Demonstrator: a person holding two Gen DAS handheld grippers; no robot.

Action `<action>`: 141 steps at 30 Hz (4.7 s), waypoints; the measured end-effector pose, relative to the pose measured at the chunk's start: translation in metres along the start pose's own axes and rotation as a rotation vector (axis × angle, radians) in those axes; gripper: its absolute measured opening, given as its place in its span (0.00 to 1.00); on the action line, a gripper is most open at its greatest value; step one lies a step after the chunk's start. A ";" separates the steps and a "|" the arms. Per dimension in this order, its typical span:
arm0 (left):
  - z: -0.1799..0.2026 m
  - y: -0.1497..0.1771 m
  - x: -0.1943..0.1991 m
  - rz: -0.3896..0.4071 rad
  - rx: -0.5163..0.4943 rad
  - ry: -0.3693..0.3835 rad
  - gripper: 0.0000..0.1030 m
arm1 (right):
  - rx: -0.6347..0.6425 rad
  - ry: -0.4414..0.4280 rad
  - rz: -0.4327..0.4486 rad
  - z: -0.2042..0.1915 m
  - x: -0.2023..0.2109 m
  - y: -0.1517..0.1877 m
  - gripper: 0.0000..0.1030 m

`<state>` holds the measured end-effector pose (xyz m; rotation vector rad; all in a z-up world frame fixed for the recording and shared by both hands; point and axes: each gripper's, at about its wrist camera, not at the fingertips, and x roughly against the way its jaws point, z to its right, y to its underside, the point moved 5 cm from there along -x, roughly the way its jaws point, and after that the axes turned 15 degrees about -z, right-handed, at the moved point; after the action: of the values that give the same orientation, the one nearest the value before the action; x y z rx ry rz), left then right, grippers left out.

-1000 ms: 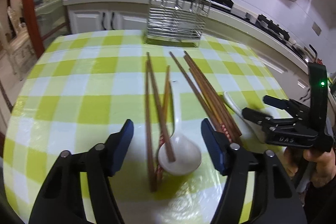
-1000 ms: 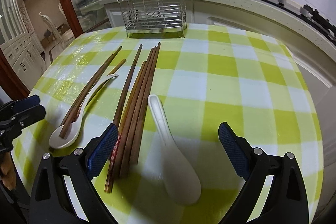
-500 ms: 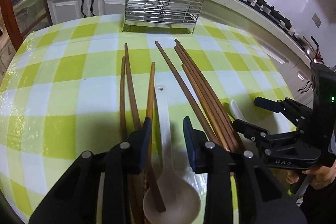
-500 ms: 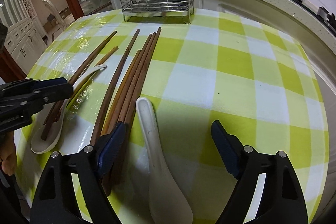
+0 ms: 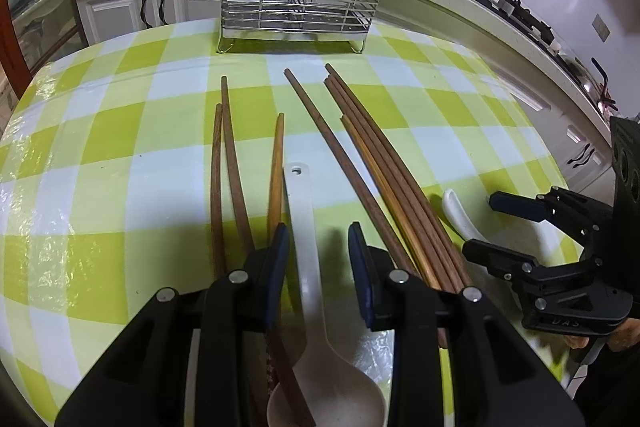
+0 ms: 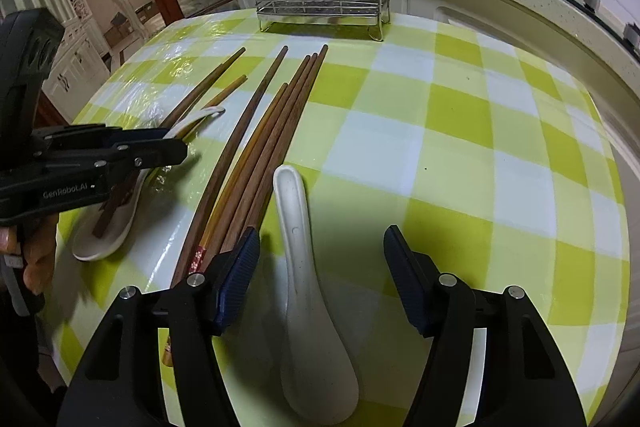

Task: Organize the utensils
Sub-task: 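Grasp a white spoon with the left gripper while the right gripper grasps the other white spoon, then lift both held spoons and carry them over the wire utensil rack, then lower the spoons into the rack and open both grippers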

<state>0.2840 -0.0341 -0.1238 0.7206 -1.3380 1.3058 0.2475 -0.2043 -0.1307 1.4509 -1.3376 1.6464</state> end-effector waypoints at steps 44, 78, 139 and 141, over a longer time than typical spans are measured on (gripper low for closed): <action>0.018 0.029 0.104 0.208 -0.014 0.017 0.12 | 0.030 -0.013 0.280 -0.017 0.111 0.023 0.17; -0.007 -0.029 0.056 0.061 0.003 0.133 0.04 | -0.038 -0.021 0.298 0.003 0.114 0.024 0.17; -0.039 -0.212 0.134 0.670 0.153 -0.046 0.04 | -0.314 0.231 0.497 0.027 0.105 -0.249 0.16; -0.041 -0.212 0.128 0.659 0.155 -0.046 0.04 | -0.322 0.233 0.492 0.030 0.099 -0.248 0.16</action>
<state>0.4630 -0.0088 0.0510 0.4188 -1.5939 1.9368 0.4535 -0.1662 0.0372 0.7543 -1.8143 1.7187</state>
